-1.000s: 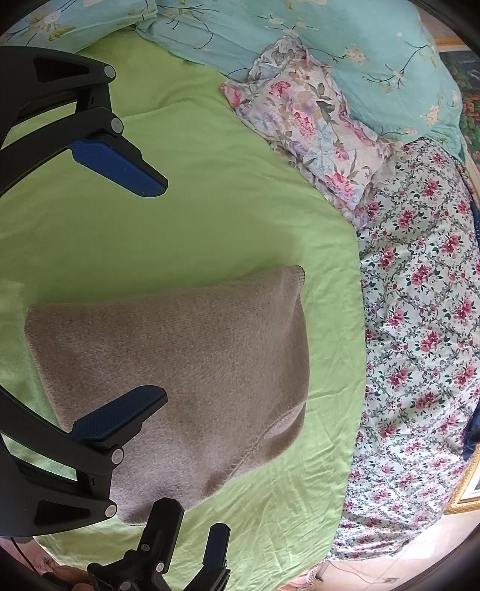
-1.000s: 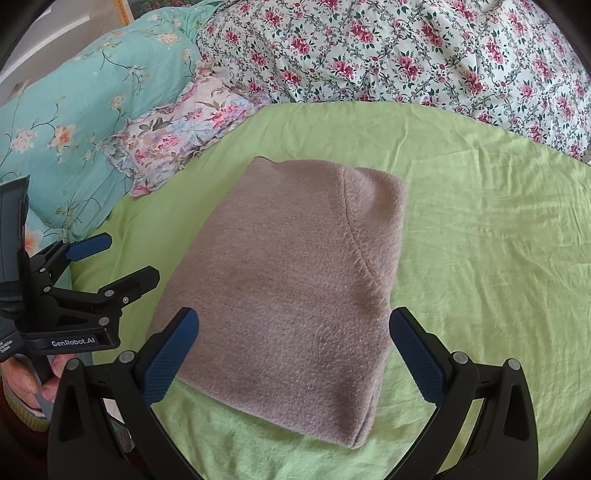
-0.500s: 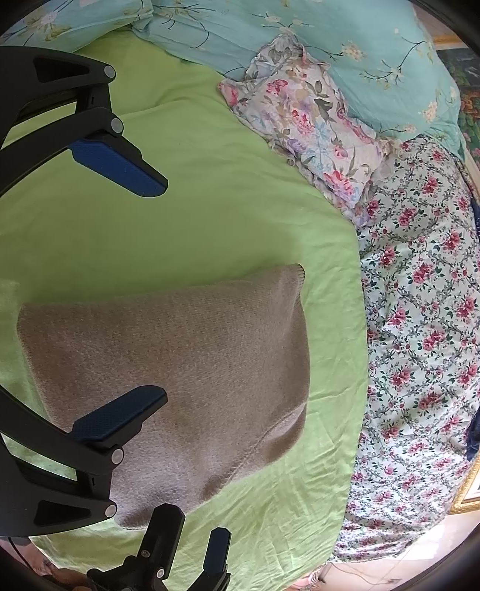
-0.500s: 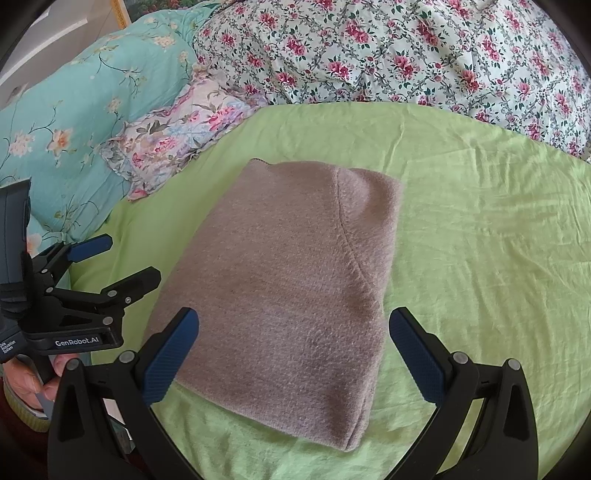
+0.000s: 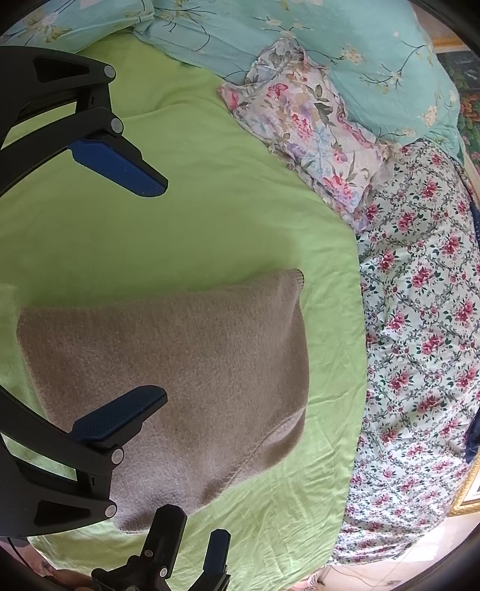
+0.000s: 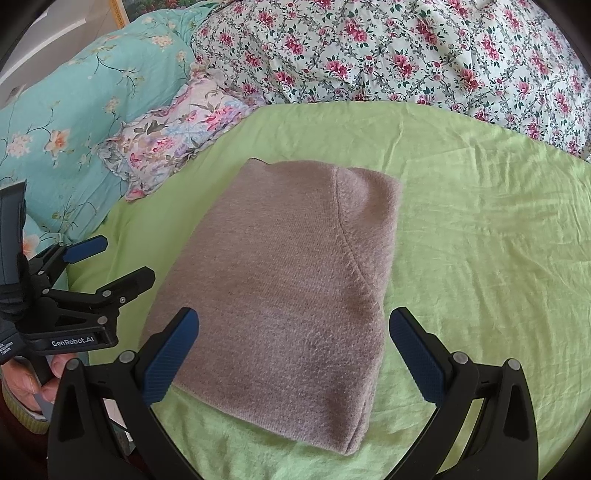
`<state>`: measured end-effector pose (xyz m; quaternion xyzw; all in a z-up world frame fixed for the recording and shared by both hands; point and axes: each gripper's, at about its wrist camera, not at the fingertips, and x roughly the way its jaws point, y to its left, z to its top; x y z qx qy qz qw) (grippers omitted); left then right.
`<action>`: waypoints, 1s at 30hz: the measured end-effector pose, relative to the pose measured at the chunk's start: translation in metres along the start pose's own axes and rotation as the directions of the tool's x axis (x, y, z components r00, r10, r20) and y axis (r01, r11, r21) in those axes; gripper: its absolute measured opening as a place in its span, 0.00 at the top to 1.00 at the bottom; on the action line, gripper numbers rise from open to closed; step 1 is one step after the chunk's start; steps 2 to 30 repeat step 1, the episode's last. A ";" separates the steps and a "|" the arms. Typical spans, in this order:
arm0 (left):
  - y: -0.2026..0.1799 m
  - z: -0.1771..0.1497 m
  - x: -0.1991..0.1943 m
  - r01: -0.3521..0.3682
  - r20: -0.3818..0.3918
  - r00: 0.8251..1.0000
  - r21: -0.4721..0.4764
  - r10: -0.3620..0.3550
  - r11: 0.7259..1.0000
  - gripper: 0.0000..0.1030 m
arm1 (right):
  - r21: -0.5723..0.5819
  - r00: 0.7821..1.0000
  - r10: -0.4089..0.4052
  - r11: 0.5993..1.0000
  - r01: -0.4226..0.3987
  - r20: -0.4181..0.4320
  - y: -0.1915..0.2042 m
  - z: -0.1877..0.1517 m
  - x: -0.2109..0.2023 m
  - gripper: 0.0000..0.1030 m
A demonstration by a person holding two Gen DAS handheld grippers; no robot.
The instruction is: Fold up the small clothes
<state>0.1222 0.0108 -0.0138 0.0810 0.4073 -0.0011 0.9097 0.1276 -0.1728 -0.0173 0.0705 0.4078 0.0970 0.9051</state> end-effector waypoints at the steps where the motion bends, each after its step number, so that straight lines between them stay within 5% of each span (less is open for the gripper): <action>1: 0.001 0.000 0.001 0.000 -0.001 1.000 -0.002 0.000 1.000 0.01 | 0.003 1.000 -0.005 1.000 0.005 -0.007 -0.002 0.000 0.003 0.00; 30: 0.001 0.000 0.001 0.000 -0.001 1.000 -0.002 0.000 1.000 0.01 | 0.003 1.000 -0.005 1.000 0.005 -0.007 -0.002 0.000 0.003 0.00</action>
